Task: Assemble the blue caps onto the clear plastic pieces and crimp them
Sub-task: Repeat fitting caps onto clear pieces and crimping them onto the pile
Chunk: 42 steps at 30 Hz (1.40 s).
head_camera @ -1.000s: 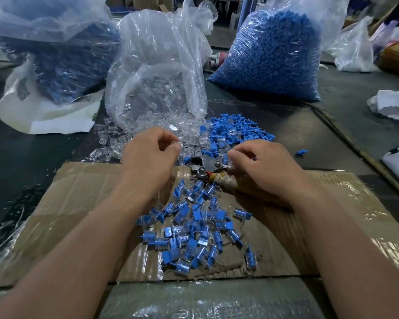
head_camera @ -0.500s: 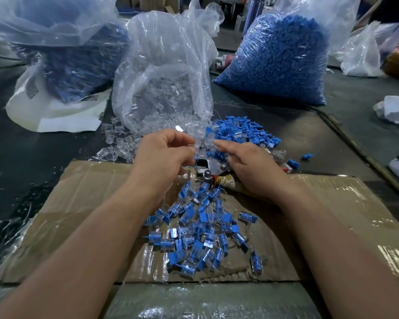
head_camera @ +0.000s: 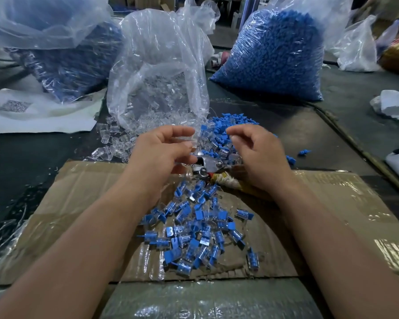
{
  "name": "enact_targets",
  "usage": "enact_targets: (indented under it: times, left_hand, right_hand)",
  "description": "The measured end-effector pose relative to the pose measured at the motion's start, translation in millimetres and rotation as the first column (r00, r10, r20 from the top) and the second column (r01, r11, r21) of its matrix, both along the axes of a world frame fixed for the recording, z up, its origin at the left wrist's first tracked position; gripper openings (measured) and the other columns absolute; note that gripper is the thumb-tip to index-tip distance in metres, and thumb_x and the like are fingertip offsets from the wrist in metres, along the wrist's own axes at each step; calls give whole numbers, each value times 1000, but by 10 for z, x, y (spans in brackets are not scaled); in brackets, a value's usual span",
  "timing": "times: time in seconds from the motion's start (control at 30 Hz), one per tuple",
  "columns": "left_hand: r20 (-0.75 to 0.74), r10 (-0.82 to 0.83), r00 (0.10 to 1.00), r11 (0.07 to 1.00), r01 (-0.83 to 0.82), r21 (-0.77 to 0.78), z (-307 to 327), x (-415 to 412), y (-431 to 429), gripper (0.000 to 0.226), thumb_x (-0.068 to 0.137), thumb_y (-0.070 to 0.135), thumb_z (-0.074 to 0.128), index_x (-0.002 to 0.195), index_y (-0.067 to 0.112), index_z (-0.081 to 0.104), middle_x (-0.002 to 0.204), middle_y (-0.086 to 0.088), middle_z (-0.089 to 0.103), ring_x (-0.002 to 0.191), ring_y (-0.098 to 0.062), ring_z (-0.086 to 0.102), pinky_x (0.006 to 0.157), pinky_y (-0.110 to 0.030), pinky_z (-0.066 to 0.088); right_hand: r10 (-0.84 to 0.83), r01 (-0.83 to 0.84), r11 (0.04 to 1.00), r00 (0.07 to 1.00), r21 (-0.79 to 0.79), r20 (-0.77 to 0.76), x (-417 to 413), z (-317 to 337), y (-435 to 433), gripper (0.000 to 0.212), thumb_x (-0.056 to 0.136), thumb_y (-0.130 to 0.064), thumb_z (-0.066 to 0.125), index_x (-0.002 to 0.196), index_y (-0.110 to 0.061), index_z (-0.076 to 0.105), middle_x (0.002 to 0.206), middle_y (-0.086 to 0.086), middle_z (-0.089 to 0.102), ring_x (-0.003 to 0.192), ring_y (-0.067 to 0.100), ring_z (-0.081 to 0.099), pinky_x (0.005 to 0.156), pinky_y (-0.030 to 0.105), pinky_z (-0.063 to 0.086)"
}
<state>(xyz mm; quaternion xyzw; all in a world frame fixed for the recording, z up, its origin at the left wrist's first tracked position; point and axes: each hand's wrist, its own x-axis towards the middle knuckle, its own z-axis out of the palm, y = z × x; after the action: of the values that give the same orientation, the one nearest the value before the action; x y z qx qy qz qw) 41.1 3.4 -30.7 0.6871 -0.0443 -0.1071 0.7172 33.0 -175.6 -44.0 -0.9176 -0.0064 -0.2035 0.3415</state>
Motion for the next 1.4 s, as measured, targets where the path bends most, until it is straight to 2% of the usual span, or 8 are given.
enact_targets:
  times: [0.13,0.27,0.43,0.6,0.93,1.1,1.23,1.4]
  left_hand:
    - [-46,-86,995,993,81,-88,11,4,2,23,85,-3,53,89,14,68,80,-1,70,65,-9,65,54,-19,53]
    - [-45,-133,990,984,126,-122,7,-9,-22,19,85,-4,54,86,11,66,75,-2,70,63,-9,66,52,-17,52]
    - [-20,-190,982,974,186,-129,7,-25,-20,16,82,-4,56,83,9,65,68,-1,70,61,-9,66,52,-16,52]
    - [-30,-150,988,973,142,-181,8,-20,-24,18,80,-8,57,84,7,65,70,-5,71,63,-11,67,54,-17,53]
    - [67,-111,992,986,118,-114,-6,-23,-7,18,60,1,67,76,10,67,73,-6,71,71,-16,69,62,-20,54]
    - [48,-158,986,969,164,-184,8,-36,-23,20,54,14,69,73,6,68,75,-8,70,68,-15,67,62,-19,54]
    - [73,-174,982,976,182,-122,2,-52,-16,27,44,23,76,68,13,70,75,-7,70,73,-18,66,70,-25,57]
    - [37,-155,987,965,159,-210,14,-38,-12,10,57,15,69,66,11,72,73,-8,71,68,-16,68,60,-18,54]
  right_hand:
    - [15,-34,951,998,308,66,-112,157,81,22,90,-12,57,82,-33,60,92,1,64,81,16,63,80,33,53]
    - [79,-91,955,995,283,56,-230,204,254,19,83,-14,66,78,-32,61,86,-7,64,77,6,62,74,19,51]
    - [114,-140,929,989,344,94,-296,189,379,14,69,-17,76,73,-25,67,80,-5,67,73,5,62,70,18,51]
    - [103,-132,953,987,271,121,-280,188,345,29,77,-5,70,83,-33,64,83,-14,63,80,-2,60,73,8,45]
    - [207,-215,889,976,405,63,-331,231,356,27,77,5,67,79,-23,66,76,-8,67,67,4,66,64,14,52]
    - [150,-162,869,987,467,62,-335,241,345,20,74,2,72,77,-17,65,73,-1,68,65,11,66,62,18,54]
    - [153,-166,871,986,462,67,-340,238,343,21,73,3,72,77,-16,64,73,1,67,65,12,66,62,18,54]
    - [211,-230,845,973,484,94,-348,248,350,19,68,-1,74,76,-16,65,72,-4,67,64,7,65,63,18,54]
